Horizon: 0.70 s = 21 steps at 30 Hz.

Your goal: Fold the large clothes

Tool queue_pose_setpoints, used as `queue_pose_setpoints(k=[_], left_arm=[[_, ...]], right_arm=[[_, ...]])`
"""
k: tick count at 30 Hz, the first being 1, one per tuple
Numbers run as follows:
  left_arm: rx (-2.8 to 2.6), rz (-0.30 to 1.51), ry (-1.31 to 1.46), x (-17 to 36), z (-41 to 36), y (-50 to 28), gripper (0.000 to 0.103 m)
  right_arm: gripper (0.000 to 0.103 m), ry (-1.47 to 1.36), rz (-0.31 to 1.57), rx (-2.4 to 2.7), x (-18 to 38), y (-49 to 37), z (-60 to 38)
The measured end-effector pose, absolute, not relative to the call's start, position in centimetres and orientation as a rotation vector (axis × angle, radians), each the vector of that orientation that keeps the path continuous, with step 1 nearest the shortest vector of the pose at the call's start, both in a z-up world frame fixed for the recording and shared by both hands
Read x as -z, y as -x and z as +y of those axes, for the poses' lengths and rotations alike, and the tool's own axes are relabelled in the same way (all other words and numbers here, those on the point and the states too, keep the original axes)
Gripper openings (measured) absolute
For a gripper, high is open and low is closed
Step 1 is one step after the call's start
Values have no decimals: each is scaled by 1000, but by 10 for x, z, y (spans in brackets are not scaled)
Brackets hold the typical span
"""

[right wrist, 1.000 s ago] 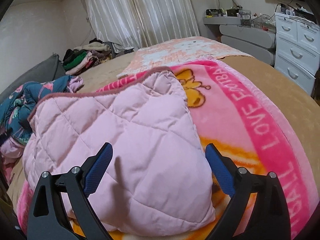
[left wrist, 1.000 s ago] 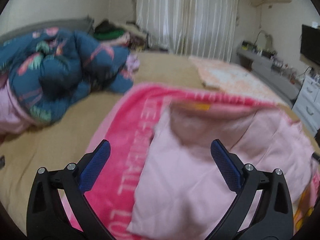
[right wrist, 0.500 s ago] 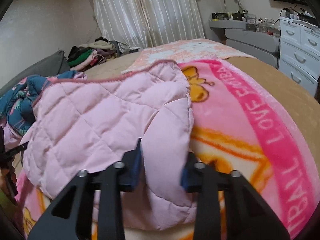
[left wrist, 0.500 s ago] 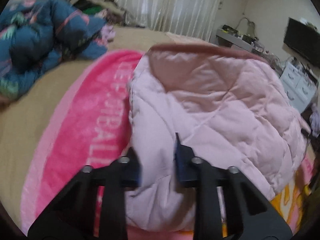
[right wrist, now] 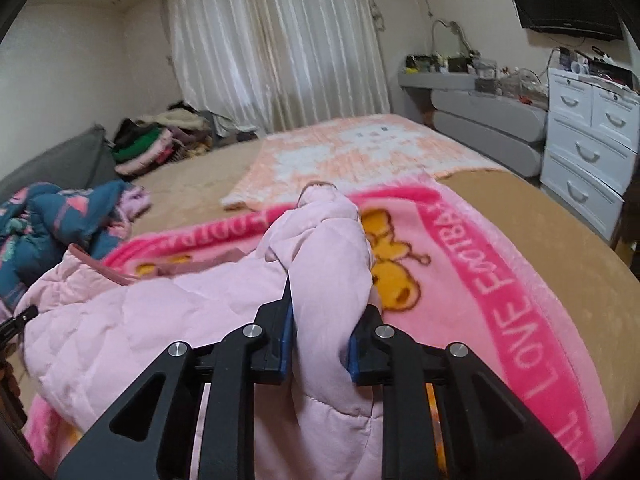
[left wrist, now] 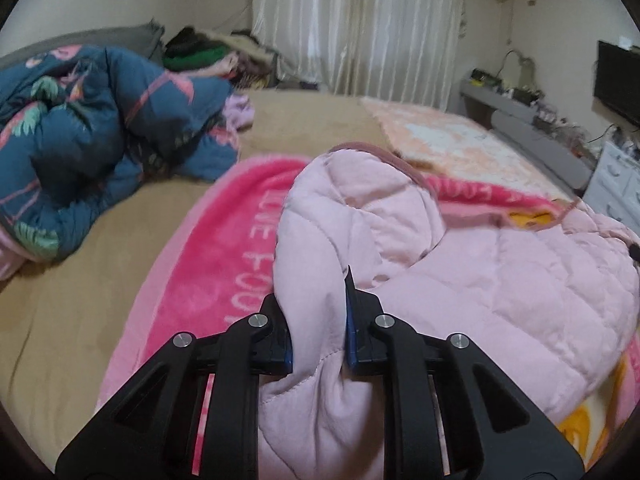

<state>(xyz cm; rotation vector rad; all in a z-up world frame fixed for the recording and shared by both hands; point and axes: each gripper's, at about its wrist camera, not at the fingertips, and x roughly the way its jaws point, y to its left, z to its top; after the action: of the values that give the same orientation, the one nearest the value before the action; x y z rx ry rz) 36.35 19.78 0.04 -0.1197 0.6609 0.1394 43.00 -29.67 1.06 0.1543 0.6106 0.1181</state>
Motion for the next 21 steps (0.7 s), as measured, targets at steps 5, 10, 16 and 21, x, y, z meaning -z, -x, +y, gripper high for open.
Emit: queue_pose_setpoints(k=[5, 10, 16, 21], left_arm=[[-160, 702, 107, 25, 197, -371, 12], [-175, 719, 108, 34, 198, -376, 13], [-190, 739, 81, 35, 193, -380, 13], [-197, 762, 75, 33, 190, -378, 17]], right_arm=[[19, -179, 682, -94, 24, -443, -301], [20, -144, 743, -81, 43, -456, -297], [22, -132, 793, -53, 60, -464, -296], [27, -84, 831, -41, 65, -461, -292]])
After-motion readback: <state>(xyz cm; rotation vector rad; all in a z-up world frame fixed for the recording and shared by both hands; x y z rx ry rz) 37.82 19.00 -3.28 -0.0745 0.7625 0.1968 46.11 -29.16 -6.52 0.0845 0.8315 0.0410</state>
